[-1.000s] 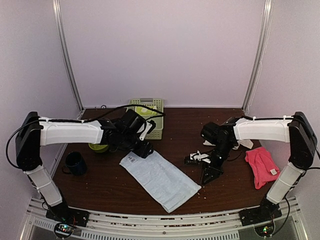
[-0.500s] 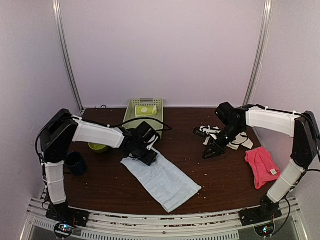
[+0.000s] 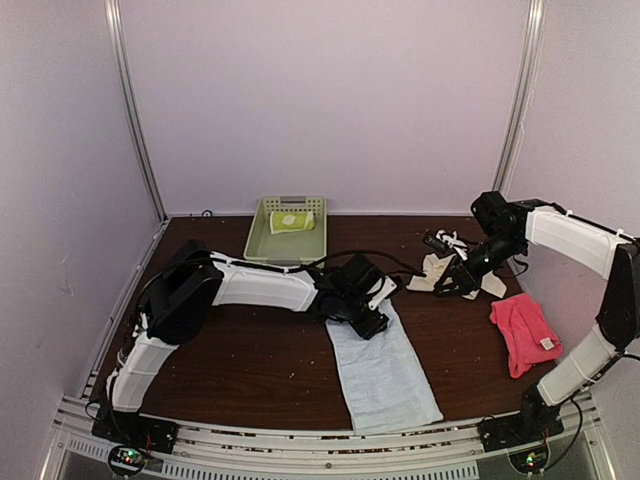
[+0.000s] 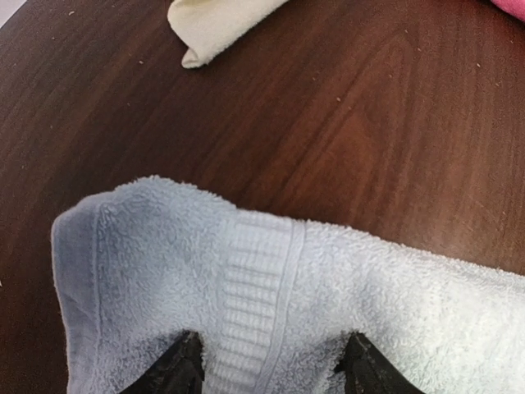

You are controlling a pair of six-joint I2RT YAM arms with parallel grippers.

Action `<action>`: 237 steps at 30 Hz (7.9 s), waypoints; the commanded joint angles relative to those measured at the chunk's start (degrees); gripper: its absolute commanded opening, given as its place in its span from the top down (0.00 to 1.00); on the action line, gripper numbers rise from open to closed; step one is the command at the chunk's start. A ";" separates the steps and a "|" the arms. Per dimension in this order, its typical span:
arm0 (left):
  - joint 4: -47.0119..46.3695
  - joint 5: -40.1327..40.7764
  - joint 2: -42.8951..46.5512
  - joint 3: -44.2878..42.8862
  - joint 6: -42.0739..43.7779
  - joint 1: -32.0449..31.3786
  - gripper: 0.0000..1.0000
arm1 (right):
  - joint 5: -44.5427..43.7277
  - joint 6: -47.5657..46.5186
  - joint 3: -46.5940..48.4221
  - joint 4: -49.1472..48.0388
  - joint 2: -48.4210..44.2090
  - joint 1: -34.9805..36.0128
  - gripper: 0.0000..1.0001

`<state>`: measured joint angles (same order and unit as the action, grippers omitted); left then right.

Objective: Roll the towels
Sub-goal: Rotate the towel at the center of the board, then pick up the towel from the center of the board, then roll the towel at the center of the board.

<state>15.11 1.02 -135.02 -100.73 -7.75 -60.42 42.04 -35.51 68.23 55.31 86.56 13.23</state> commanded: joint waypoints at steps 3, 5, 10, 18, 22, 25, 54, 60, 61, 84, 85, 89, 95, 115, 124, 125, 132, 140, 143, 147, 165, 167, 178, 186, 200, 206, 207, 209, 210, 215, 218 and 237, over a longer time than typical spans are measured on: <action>1.06 -1.63 -4.95 -5.03 7.48 7.55 0.38 | 4.47 -1.18 -2.60 -2.47 -5.22 -0.09 0.67; 0.35 -3.12 -5.29 -6.19 8.30 9.09 0.38 | 5.10 -1.12 -3.35 -3.33 -6.61 -0.05 0.66; -0.38 -7.23 -2.68 -7.59 9.89 9.29 0.38 | 5.00 -3.96 -5.40 -2.06 -8.11 0.48 0.65; -1.75 -3.40 10.41 -1.10 9.78 5.49 0.37 | -4.07 -17.21 -16.71 -4.61 -13.35 7.71 0.61; -11.75 0.23 24.30 20.08 12.14 0.55 0.37 | -10.09 -19.62 -22.71 -8.89 -15.12 12.12 0.61; -17.22 1.67 30.88 32.69 13.56 -4.04 0.37 | -13.60 -19.89 -26.49 -13.25 -16.47 13.91 0.61; -3.37 -3.00 18.09 27.17 13.59 -14.12 0.80 | 1.19 -3.43 -10.40 -7.70 -14.46 6.63 0.60; -10.94 -25.96 24.38 34.26 1.86 -7.50 0.87 | 4.70 -3.77 -7.64 -3.79 -17.30 9.82 0.59; -13.02 -29.78 24.79 35.80 -0.70 -6.09 0.88 | 4.19 -4.60 -7.97 -2.52 -17.50 11.36 0.60; -44.39 -58.93 15.07 43.47 -36.16 5.46 0.93 | -17.41 -2.72 -24.37 -30.01 -9.27 38.45 0.46; -44.91 -59.00 15.05 43.69 -36.28 5.55 0.93 | -18.68 -2.72 -24.11 -30.60 -8.28 39.26 0.46; -45.74 -59.18 14.96 44.28 -36.43 5.66 0.93 | -21.32 -2.19 -22.40 -33.02 -4.82 40.74 0.50; -46.08 -58.94 15.07 44.46 -36.28 5.67 0.92 | -20.93 -1.54 -21.30 -34.98 -2.33 40.91 0.73; -24.63 -5.15 54.47 61.99 8.47 -6.78 0.39 | 2.11 1.68 -10.28 -12.04 10.99 36.44 0.96; -27.49 0.11 42.06 55.23 14.80 -14.37 0.38 | 6.24 -1.27 -4.59 -7.05 18.51 31.77 0.96; -28.74 -0.29 40.97 54.75 14.86 -14.44 0.38 | 6.42 -1.38 -4.48 -7.06 19.05 31.66 0.96; -27.07 2.14 31.81 47.70 14.30 -14.46 0.38 | 6.81 -1.81 -4.22 -7.04 19.53 31.42 0.96; -20.00 -1.04 27.93 44.72 13.21 -14.09 0.70 | 8.89 -3.18 -5.12 -5.49 20.24 29.75 0.96; -15.50 -4.26 27.66 42.18 11.32 -12.43 0.83 | 10.50 -3.79 -5.67 -3.85 20.48 28.47 0.95; -10.10 -23.61 26.83 38.27 8.68 -8.25 0.95 | 13.61 -7.17 -5.54 1.75 22.20 27.15 0.95; -8.00 -36.18 19.34 38.13 6.69 -1.19 0.89 | 17.10 -10.03 3.30 11.31 39.71 21.73 0.97; -8.06 -36.13 21.81 39.82 7.45 -1.27 0.77 | 16.26 -6.58 3.70 9.46 40.16 21.74 0.97; -8.26 -0.96 36.89 39.77 18.60 -15.87 0.45 | 10.40 4.00 4.97 4.21 41.43 22.09 0.98; -5.39 9.70 21.68 26.14 22.65 -20.39 0.46 | 12.46 -0.14 5.77 7.74 43.64 22.09 0.98; -1.46 14.82 12.96 25.63 24.73 -20.37 0.50 | 14.73 -4.58 7.85 12.14 43.39 22.19 0.97; 3.96 17.58 8.17 22.22 24.45 -20.43 0.70 | 16.11 -12.54 10.67 18.73 36.58 21.83 0.84; 4.91 17.88 7.76 21.82 24.37 -20.44 0.73 | 16.35 -13.38 11.44 19.70 34.31 21.38 0.78; 5.97 17.89 7.64 21.73 23.99 -20.44 0.78 | 16.05 -13.81 13.93 20.80 29.97 20.22 0.61; 6.04 17.27 8.07 22.02 23.88 -20.44 0.81 | 15.54 -13.46 15.15 20.89 27.81 19.47 0.58; 7.72 8.84 10.94 21.92 20.86 -19.56 0.92 | 12.98 -5.74 21.39 18.53 19.63 14.45 0.56; 7.96 -2.88 14.41 22.36 16.85 -16.77 0.94 | 10.05 -0.06 23.15 14.57 13.00 11.77 0.56; -8.48 -63.70 5.08 19.04 -11.27 4.14 0.94 | 7.57 -6.25 6.89 8.30 -17.64 19.73 0.53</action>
<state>12.43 -51.20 -127.17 -80.93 -9.15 -58.13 59.29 -37.71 81.49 63.40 70.15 24.21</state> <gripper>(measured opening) 0.060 0.467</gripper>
